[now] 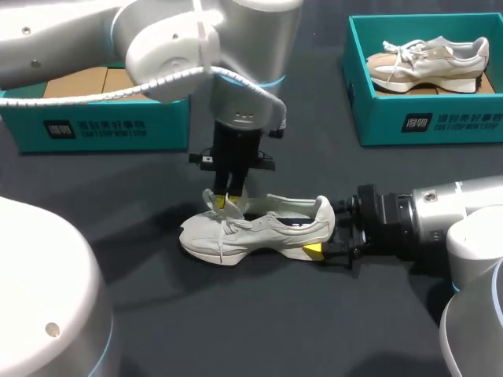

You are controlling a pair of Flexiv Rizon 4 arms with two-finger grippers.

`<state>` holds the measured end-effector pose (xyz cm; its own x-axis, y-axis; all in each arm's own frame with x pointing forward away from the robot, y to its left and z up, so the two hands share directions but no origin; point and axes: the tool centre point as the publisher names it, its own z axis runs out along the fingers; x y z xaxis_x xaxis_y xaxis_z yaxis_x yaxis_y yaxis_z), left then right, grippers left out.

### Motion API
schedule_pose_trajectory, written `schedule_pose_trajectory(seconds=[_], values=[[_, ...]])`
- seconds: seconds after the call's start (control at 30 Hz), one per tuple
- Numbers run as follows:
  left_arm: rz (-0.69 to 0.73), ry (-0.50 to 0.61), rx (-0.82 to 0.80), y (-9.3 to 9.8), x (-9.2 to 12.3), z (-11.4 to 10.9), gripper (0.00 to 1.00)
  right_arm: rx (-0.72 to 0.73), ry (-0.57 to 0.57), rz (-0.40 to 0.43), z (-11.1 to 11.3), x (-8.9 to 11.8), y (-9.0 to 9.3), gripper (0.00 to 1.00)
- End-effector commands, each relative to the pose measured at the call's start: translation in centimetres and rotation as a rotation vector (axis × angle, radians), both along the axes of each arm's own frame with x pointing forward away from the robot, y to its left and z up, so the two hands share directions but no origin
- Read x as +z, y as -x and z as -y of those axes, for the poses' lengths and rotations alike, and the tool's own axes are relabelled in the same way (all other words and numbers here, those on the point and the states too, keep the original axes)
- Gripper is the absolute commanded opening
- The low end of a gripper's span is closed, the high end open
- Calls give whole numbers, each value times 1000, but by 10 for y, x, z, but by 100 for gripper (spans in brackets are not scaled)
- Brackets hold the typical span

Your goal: Take the shoe out of the shoebox, open the shoe tongue, remove and reinsert the insole, then place the shoe into the shoebox

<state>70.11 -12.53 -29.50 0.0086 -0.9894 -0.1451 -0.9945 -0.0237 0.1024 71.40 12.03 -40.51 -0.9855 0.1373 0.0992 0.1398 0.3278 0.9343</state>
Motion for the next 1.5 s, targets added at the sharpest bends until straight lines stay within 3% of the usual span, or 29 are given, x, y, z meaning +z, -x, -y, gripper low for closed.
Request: schedule_pose_trajectory(seconds=[0.03,0.23,0.5,0.67,0.93,1.33,1.5], values=[[28,351,47,5,-3,-29,0,-2,2,0,1,0,1,0],[7,372,62,4,-14,-40,0,-2,2,0,1,0,1,0],[-35,285,44,4,-25,-45,0,-2,2,0,1,0,1,0],[-38,238,27,6,-34,-48,16,-2,2,0,1,0,1,0],[-38,155,6,7,-47,-53,26,-2,2,0,1,0,1,0],[-7,0,-21,6,-57,-70,71,-2,2,0,1,0,1,0],[-5,-60,-37,6,-61,-78,76,-2,2,0,1,0,1,0]])
